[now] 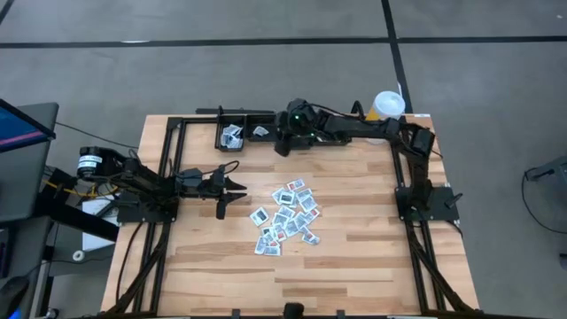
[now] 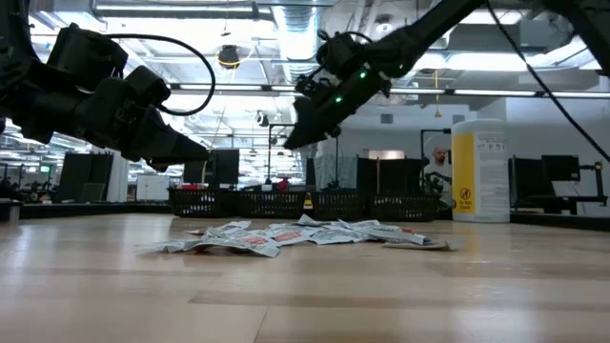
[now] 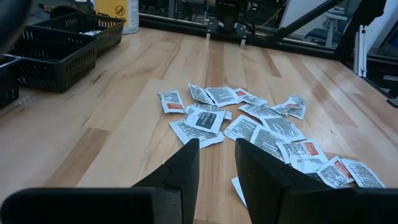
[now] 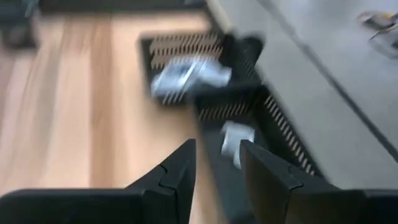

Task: Pick & Place First Aid Supplies
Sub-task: Put the black towelette pack into the middle left black bin

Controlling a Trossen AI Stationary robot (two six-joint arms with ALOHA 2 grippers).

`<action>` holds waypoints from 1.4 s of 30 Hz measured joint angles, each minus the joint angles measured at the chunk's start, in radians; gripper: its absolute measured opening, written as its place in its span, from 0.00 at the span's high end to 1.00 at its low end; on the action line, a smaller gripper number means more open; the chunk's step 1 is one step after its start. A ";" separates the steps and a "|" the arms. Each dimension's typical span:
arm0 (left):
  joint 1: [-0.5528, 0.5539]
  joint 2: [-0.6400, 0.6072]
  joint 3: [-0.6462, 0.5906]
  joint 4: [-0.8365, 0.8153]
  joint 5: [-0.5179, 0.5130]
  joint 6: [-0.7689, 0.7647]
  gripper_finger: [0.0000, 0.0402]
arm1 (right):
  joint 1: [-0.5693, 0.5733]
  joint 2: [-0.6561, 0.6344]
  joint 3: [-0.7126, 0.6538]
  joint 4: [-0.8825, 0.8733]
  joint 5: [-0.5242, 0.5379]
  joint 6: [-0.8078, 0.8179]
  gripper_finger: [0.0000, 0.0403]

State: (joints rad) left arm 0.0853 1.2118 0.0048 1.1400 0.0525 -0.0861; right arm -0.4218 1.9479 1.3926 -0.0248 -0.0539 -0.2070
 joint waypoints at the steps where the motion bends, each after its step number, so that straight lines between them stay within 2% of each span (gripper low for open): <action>1: 0.000 0.000 0.000 0.000 0.000 0.000 0.74 | 0.008 -0.011 0.000 -0.055 -0.001 -0.026 0.71; 5: 0.000 0.000 0.000 -0.001 0.000 0.000 0.74 | 0.047 -0.035 -0.015 -0.237 -0.070 -0.086 0.71; 8: 0.000 0.000 0.000 -0.001 0.000 0.000 0.74 | 0.087 -0.030 -0.042 -0.292 -0.174 -0.134 0.71; 10: 0.000 0.000 0.000 -0.001 0.000 0.000 0.74 | 0.117 -0.029 -0.065 -0.307 -0.204 -0.169 0.71; 19: 0.000 0.000 0.000 0.001 0.000 -0.001 0.74 | 0.224 -0.031 -0.174 -0.153 -0.198 -0.204 0.71; 24: 0.000 0.000 0.000 0.001 0.000 -0.001 0.74 | 0.261 -0.030 -0.200 -0.141 -0.159 -0.188 0.71; 32: 0.000 0.000 0.000 0.001 0.000 -0.001 0.74 | 0.279 -0.029 -0.252 -0.113 -0.155 -0.184 0.71; 42: 0.000 0.000 0.000 0.002 0.000 -0.001 0.74 | 0.278 -0.026 -0.254 -0.085 -0.154 -0.159 0.71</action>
State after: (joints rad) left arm 0.0853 1.2118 0.0044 1.1416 0.0525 -0.0872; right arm -0.1440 1.9224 1.1385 -0.1098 -0.2081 -0.3656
